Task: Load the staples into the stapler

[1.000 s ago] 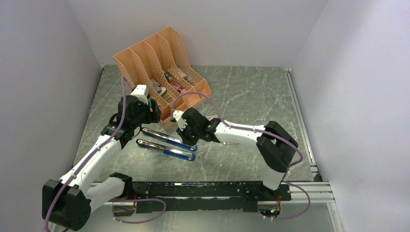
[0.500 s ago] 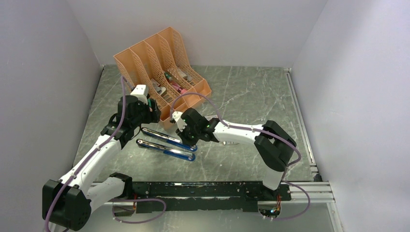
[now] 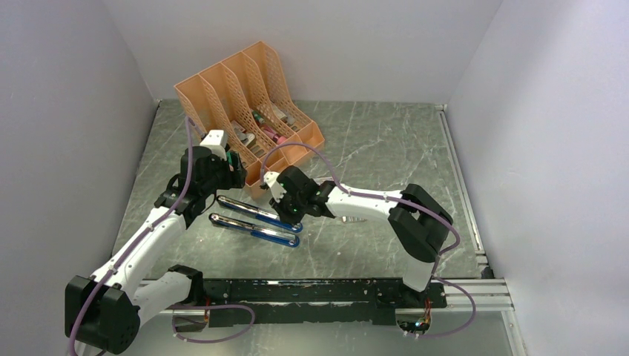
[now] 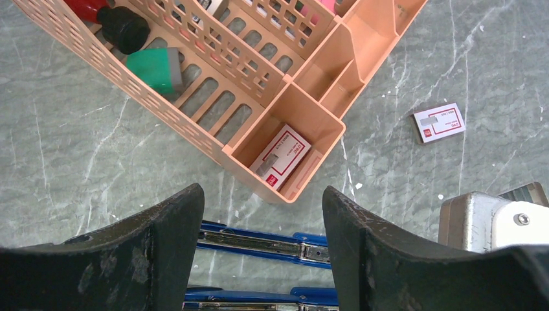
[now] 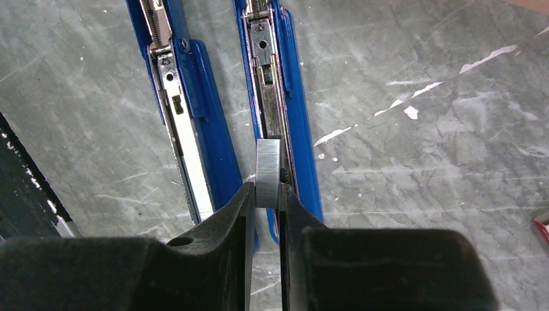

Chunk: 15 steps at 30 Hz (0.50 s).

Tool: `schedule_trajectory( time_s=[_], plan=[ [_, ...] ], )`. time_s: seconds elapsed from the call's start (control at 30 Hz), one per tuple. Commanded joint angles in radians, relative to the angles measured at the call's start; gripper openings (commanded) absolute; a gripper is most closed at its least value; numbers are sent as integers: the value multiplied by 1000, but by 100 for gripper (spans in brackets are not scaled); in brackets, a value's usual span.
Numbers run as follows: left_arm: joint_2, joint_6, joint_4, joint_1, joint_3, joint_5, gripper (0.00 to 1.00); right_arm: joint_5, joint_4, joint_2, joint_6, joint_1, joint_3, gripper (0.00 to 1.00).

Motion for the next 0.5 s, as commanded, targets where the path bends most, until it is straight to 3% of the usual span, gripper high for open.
schedule_trajectory(
  time_s=[0.0,0.47],
  plan=[
    [-7,9,27,12,20,1,72,-12,9,-11,0,-5,16,17],
    [-7,7,27,13,20,3,72,-40,23,-32,20,-32,13,15]
  ],
)
